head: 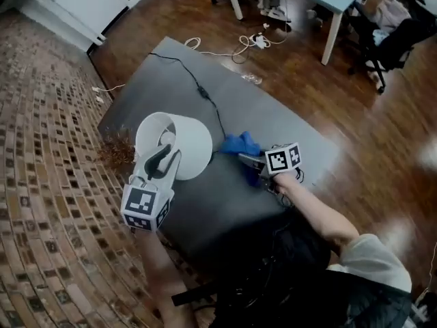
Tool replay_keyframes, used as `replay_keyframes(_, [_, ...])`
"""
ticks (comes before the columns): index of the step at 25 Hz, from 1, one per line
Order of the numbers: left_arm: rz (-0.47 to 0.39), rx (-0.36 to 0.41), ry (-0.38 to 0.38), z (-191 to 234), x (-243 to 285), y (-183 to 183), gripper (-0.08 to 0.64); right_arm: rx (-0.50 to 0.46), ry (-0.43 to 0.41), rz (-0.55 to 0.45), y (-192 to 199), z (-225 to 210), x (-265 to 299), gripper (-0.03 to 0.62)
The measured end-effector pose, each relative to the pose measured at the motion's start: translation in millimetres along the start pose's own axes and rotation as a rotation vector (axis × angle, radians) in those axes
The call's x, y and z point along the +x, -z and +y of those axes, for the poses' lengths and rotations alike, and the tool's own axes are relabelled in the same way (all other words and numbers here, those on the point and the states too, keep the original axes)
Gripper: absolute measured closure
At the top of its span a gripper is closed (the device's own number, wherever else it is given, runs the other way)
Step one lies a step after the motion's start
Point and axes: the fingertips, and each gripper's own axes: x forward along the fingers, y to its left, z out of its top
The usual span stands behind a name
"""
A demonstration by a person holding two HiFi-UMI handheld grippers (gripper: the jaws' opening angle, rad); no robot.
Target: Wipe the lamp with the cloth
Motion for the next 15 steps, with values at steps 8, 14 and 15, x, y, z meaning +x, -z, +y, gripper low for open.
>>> replay_keyframes(8, [0.527, 0.256, 0.176, -19, 28, 58, 0.239, 0.027, -0.184, 0.04, 36, 43, 69, 0.529])
replay_keyframes(14, [0.525, 0.168, 0.326, -34, 41, 43, 0.485, 0.022, -0.282, -0.004, 22, 59, 65, 0.537])
replay_keyframes(15, [0.49, 0.115, 0.344, -40, 39, 38, 0.497, 0.015, -0.284, -0.003, 20, 59, 57, 0.537])
